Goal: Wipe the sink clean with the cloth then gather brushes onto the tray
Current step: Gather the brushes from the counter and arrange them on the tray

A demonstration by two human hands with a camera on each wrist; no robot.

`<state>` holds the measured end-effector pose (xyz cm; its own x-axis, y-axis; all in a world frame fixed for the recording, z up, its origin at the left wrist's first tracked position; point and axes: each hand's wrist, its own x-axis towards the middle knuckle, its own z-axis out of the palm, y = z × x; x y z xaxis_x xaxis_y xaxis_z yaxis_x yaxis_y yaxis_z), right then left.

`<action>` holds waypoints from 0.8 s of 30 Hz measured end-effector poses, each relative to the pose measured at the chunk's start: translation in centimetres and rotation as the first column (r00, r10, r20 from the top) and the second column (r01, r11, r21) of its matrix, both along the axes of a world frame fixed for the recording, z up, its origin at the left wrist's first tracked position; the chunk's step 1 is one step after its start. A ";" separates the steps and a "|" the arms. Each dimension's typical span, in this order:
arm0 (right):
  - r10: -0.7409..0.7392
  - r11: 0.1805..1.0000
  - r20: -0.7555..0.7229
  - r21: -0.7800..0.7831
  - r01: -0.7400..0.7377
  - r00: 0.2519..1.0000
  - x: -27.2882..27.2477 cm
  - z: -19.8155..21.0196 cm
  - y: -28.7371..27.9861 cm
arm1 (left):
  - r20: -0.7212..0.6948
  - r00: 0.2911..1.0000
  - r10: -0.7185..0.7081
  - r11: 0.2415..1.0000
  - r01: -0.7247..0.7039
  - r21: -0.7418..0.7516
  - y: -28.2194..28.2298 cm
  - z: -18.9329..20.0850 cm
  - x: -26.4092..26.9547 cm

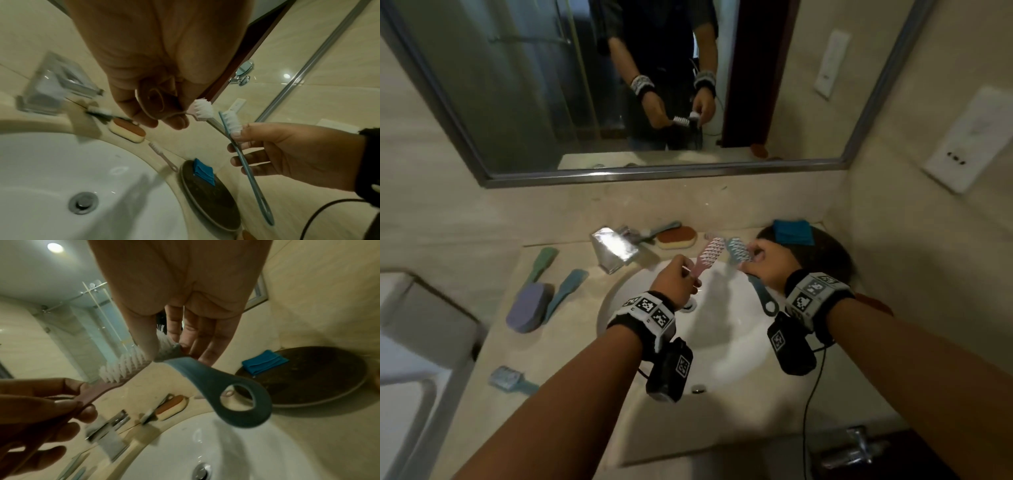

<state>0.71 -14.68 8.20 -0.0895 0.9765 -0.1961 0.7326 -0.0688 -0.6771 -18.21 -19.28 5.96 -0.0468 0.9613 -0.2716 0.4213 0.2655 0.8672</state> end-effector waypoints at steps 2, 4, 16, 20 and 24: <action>-0.027 1.000 0.033 0.008 0.026 0.999 3.4 -0.3 1.2 | 0.031 0.999 0.016 1.000 -0.016 -0.022 1.7 -0.2 3.4; -0.049 0.999 0.084 0.006 0.049 0.995 6.8 -0.6 2.5 | 0.032 0.999 0.020 0.999 -0.019 -0.027 3.4 -0.4 6.7; -0.107 0.983 0.190 -0.125 0.132 0.976 15.8 -4.0 8.8 | -0.023 1.000 0.015 0.995 -0.017 -0.093 9.2 -3.1 14.5; -0.112 0.979 0.197 -0.144 0.142 0.974 15.4 -4.6 10.7 | -0.066 0.998 -0.012 0.996 0.006 -0.093 12.0 -4.0 14.4; -0.137 0.970 0.205 -0.168 0.173 0.969 14.6 -5.1 13.1 | -0.023 0.999 -0.027 0.994 0.024 -0.105 15.0 -4.8 14.5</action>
